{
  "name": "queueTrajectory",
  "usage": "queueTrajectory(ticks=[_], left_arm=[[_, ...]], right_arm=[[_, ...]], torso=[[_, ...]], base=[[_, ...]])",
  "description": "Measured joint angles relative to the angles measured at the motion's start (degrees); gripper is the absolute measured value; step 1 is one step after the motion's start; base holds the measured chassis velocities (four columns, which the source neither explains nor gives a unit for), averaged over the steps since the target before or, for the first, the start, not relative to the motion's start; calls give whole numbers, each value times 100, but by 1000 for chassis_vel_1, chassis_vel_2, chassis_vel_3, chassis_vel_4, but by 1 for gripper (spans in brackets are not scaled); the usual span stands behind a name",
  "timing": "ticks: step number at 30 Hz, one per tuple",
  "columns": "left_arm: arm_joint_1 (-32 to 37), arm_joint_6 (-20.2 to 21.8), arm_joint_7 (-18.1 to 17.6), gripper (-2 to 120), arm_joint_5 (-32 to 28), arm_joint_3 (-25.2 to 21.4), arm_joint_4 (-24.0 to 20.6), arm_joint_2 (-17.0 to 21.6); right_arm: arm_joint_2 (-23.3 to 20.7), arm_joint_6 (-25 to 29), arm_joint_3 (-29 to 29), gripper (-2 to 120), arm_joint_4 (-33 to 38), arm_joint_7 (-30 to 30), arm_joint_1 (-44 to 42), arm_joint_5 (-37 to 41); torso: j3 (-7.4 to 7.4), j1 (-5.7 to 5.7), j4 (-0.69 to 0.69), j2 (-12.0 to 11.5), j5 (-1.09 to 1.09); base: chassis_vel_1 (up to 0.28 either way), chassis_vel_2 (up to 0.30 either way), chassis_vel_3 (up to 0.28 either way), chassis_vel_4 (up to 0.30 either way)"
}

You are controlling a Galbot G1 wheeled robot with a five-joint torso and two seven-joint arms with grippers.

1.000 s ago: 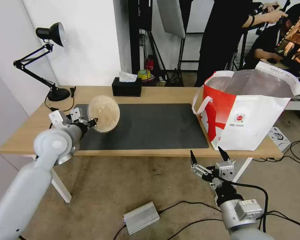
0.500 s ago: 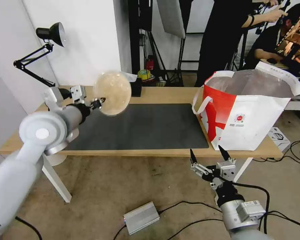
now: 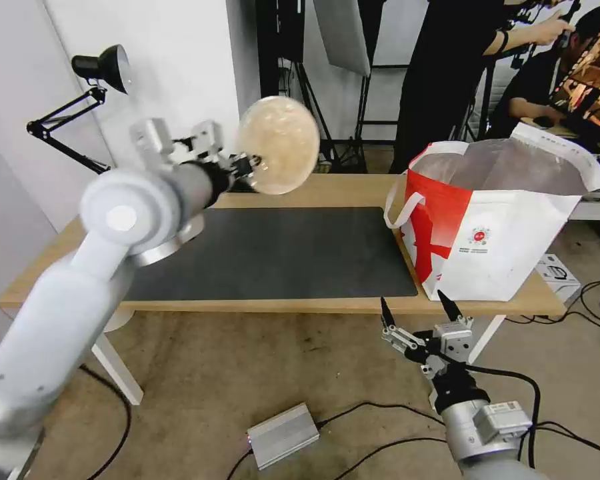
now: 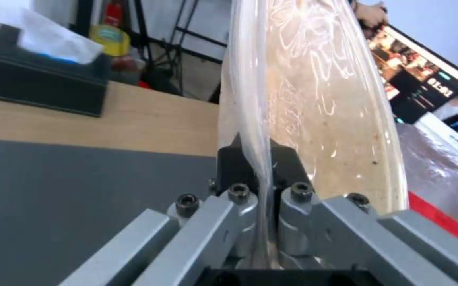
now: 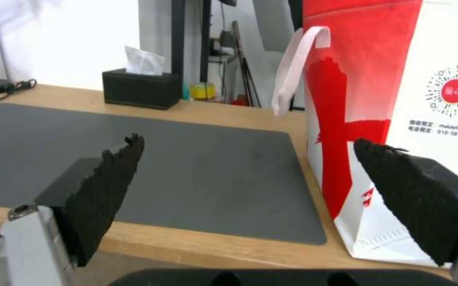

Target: Pick up the trash from the table and place it into the takeout bag.

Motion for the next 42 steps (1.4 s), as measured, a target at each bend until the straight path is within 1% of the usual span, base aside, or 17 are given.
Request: queueTrajectory(ticks=[1,4,8,11,12,14,15,17,18,22,23,26,27,29,35,38,42], left_arm=[[0,0,0,0,0,0,0,0],[-250,-1,-41,0,15,248,210,-288],[-393,-3,-68,0,27,389,344,-470],[-634,-4,-106,0,45,605,605,-759],[-634,-4,-106,0,45,605,605,-759],[-780,-4,-114,0,101,718,797,-955],[-780,-4,-114,0,101,718,797,-955],[-872,-5,-115,0,200,834,975,-1160],[-872,-5,-115,0,200,834,975,-1160],[-1027,-7,-115,0,264,962,1297,-1545],[-1027,-7,-115,0,264,962,1297,-1545],[-1162,-12,-109,0,347,1024,1560,-1814],[-1162,-12,-109,0,347,1024,1560,-1814],[-1263,-12,-89,0,441,1088,1753,-1983],[-1428,-13,-51,0,521,1194,2024,-2186],[-1533,-15,-27,0,612,1221,2210,-2365],[-1698,-22,103,0,880,1246,2560,-2739]], right_arm=[[0,0,0,100,0,0,0,0],[3,1,12,100,0,1,-1,0],[10,1,5,100,-10,2,7,0],[16,1,-9,100,-37,2,46,3],[16,1,-9,100,-37,2,46,3],[22,1,-10,100,-46,2,59,8],[22,1,-10,100,-46,2,59,8],[33,0,-10,100,-49,2,61,12],[33,0,-10,100,-49,2,61,12],[59,-3,-11,100,-64,3,105,24],[59,-3,-11,100,-64,3,105,24],[91,-7,-37,100,-88,3,150,27],[91,-7,-37,100,-88,3,150,27],[98,-10,-61,100,-113,3,177,28],[74,-12,-60,100,-152,4,247,37],[72,-15,-98,100,-156,4,266,42],[74,-16,-149,100,-156,4,264,44]], torso=[[0,0,0,0,0],[0,0,0,0,0],[0,0,0,0,0],[0,0,0,0,0],[0,0,0,0,0],[0,0,0,0,0],[0,0,0,0,0],[0,0,0,0,-1],[0,0,0,0,-1],[-1,0,0,0,0],[-1,0,0,0,0],[0,0,0,0,0],[0,0,0,0,0],[0,0,0,0,-1],[0,0,1,0,-1],[0,0,1,0,-1],[0,0,0,0,0]], base=[[0,0,0,0],[0,0,0,0],[0,0,0,0],[0,0,0,0],[0,0,0,0],[0,0,0,0],[0,0,0,0],[0,0,0,0],[0,0,0,0],[0,0,0,0],[0,0,0,0],[0,0,0,0],[0,0,0,0],[0,0,0,0],[0,0,0,0],[0,0,0,0],[0,0,0,0]])
